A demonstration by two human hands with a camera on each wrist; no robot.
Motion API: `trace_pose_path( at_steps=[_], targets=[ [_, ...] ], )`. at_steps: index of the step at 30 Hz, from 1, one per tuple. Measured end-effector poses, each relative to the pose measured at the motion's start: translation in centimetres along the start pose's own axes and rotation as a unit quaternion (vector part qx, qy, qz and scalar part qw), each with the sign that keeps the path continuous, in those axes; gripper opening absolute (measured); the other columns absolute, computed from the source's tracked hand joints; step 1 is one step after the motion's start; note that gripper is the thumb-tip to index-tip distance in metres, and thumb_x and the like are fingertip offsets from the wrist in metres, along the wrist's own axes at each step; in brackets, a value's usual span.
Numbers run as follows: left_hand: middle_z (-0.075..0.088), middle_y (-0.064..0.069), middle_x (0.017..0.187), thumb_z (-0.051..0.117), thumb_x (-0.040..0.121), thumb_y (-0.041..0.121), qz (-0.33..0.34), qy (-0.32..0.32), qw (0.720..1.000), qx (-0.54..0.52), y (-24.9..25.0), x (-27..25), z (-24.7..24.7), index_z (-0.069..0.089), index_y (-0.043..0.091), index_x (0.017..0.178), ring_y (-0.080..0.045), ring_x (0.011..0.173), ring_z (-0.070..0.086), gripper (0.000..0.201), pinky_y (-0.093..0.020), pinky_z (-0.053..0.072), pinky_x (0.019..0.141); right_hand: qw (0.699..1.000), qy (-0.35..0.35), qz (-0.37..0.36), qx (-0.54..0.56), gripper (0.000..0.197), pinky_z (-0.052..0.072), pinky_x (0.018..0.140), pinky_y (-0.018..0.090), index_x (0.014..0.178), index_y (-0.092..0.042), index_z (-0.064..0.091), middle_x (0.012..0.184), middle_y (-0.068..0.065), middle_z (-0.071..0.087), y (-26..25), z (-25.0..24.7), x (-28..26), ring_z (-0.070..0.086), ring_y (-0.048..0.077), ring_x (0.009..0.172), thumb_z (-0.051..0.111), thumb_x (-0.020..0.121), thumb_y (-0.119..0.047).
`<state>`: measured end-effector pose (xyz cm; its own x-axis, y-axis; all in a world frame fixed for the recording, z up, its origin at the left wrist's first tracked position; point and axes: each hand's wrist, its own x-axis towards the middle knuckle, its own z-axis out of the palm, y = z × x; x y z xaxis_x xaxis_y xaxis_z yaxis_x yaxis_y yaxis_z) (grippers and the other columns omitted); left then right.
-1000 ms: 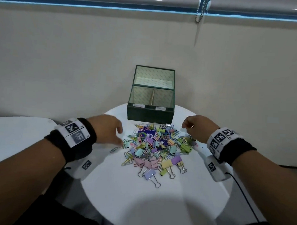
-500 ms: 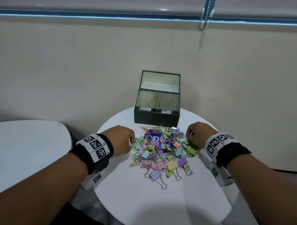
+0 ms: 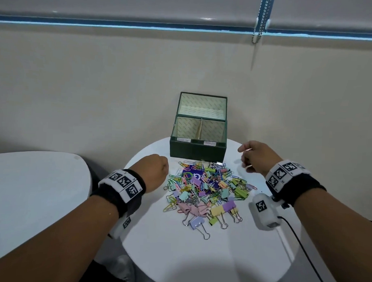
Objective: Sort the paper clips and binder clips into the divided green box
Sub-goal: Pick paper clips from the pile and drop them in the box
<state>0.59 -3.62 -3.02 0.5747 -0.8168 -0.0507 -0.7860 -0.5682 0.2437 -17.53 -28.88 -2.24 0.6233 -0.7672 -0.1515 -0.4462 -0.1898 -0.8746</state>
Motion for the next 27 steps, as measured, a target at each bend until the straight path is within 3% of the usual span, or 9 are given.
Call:
trace_pose_path(
  at_steps=[2,4,7,14,17,20,21,25,27],
  targets=[
    [0.067,-0.005,0.109,0.04,0.101,0.025,-0.001,-0.011,1.0,0.004,-0.1,-0.1,0.2,0.063,0.015,0.108,-0.02,0.094,0.059,0.026,-0.031,0.045,0.084,0.985,-0.013,-0.02,-0.17,0.019,0.04,0.055,0.027,0.09,-0.013,0.063,0.075,0.0,0.058,0.0,-0.1,0.2,0.049,0.015,0.057,0.047,0.099,-0.01],
    [0.064,0.001,0.122,0.05,0.099,0.035,-0.001,-0.04,0.999,0.02,-0.2,-0.2,0.4,0.059,0.028,0.123,-0.017,0.101,0.057,0.027,-0.029,0.043,0.091,0.937,-0.056,-0.068,-0.338,0.013,0.041,0.065,0.025,0.087,-0.02,0.066,0.084,-0.007,0.061,0.0,0.1,0.0,0.052,0.008,0.068,0.058,0.097,-0.023],
    [0.061,0.007,0.13,0.062,0.093,0.039,0.002,-0.067,0.997,0.034,-0.3,-0.2,0.5,0.061,0.04,0.127,-0.016,0.115,0.056,0.035,-0.03,0.042,0.101,0.899,-0.105,-0.084,-0.416,0.002,0.043,0.064,0.022,0.089,-0.025,0.072,0.084,-0.011,0.066,0.1,1.0,-0.4,0.058,0.005,0.075,0.071,0.089,-0.026],
    [0.058,0.014,0.096,0.068,0.089,0.039,0.014,-0.042,0.999,0.022,0.1,-0.2,0.5,0.072,0.034,0.095,-0.01,0.092,0.053,0.009,-0.025,0.04,0.078,0.896,-0.09,-0.076,-0.427,0.014,0.056,0.069,0.024,0.083,-0.015,0.072,0.081,-0.005,0.074,0.1,2.5,-0.4,0.068,0.015,0.08,0.06,0.086,-0.009],
    [0.064,0.01,0.099,0.061,0.092,0.034,0.014,-0.038,0.999,0.027,0.1,-0.3,0.6,0.07,0.031,0.091,-0.012,0.091,0.057,0.009,-0.025,0.041,0.075,0.883,-0.084,-0.079,-0.456,0.016,0.052,0.062,0.023,0.072,-0.018,0.066,0.077,-0.002,0.07,0.0,2.9,-0.2,0.063,0.017,0.073,0.058,0.085,-0.013],
    [0.066,0.005,0.106,0.054,0.096,0.031,0.02,-0.029,0.998,0.045,0.2,-0.4,0.5,0.067,0.028,0.097,-0.014,0.092,0.058,0.014,-0.025,0.041,0.075,0.878,-0.059,-0.083,-0.468,0.013,0.059,0.07,0.031,0.069,-0.022,0.065,0.077,-0.005,0.068,0.2,2.7,-0.1,0.067,0.018,0.076,0.059,0.081,-0.023],
    [0.066,0.004,0.107,0.052,0.097,0.031,0.02,-0.024,0.998,0.046,0.3,-0.3,0.4,0.066,0.027,0.099,-0.015,0.093,0.059,0.015,-0.025,0.041,0.075,0.883,-0.047,-0.088,-0.458,0.011,0.06,0.072,0.033,0.073,-0.023,0.067,0.08,-0.005,0.069,0.1,2.4,-0.1,0.068,0.017,0.077,0.06,0.082,-0.024],
    [0.065,0.003,0.108,0.048,0.099,0.031,0.018,-0.001,0.999,0.036,0.1,-0.1,0.4,0.062,0.025,0.102,-0.017,0.093,0.059,0.015,-0.027,0.041,0.075,0.921,-0.047,-0.105,-0.373,0.017,0.047,0.061,0.023,0.077,-0.019,0.059,0.08,-0.003,0.067,-0.5,1.0,0.1,0.06,0.012,0.07,0.057,0.094,-0.02],
    [0.064,0.003,0.108,0.047,0.1,0.031,0.019,0.009,0.999,0.03,0.1,0.0,0.5,0.059,0.026,0.104,-0.017,0.092,0.058,0.014,-0.027,0.04,0.075,0.953,-0.043,-0.097,-0.284,0.012,0.053,0.063,0.026,0.087,-0.013,0.058,0.083,0.003,0.072,-0.9,0.6,0.0,0.064,0.014,0.069,0.053,0.097,-0.011]
  ],
)
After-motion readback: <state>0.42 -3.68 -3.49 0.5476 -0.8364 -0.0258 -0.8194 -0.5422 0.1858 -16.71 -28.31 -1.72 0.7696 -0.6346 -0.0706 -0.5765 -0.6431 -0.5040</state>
